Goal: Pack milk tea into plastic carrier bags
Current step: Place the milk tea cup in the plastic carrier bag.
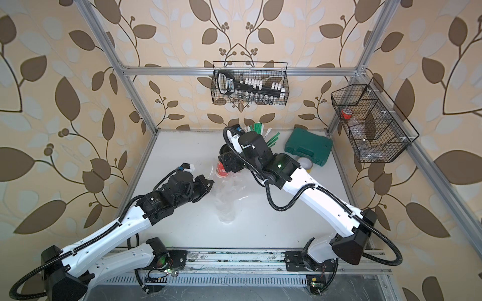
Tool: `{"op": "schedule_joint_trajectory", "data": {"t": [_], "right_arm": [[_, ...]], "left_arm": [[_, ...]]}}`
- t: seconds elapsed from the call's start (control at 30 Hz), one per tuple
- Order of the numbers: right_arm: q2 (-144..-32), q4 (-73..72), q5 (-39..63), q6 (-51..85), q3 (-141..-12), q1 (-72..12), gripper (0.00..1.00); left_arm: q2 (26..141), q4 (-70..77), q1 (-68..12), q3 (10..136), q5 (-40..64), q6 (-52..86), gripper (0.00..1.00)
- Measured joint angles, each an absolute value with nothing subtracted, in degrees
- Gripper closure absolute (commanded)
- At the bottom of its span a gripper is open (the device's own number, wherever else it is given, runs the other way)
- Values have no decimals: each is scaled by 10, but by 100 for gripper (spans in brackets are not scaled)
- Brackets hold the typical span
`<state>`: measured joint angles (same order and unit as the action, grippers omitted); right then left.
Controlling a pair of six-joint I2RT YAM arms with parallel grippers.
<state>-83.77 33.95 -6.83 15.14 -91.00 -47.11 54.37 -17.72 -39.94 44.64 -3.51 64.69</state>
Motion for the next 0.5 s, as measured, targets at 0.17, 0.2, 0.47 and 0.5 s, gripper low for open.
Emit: {"op": "schedule_joint_trajectory", "data": {"t": [0.17, 0.2, 0.47, 0.5], "right_arm": [[-860, 356, -86, 144, -922, -475, 43], [-864, 358, -89, 142, -927, -477, 43], [-880, 374, -113, 134, -937, -495, 44], [-880, 375, -116, 133, -938, -495, 44]], "left_arm": [[542, -177, -396, 444, -36, 647, 100], [542, -178, -396, 443, -36, 647, 100], [532, -181, -393, 437, -38, 647, 100], [529, -182, -393, 437, -41, 647, 100]]}}
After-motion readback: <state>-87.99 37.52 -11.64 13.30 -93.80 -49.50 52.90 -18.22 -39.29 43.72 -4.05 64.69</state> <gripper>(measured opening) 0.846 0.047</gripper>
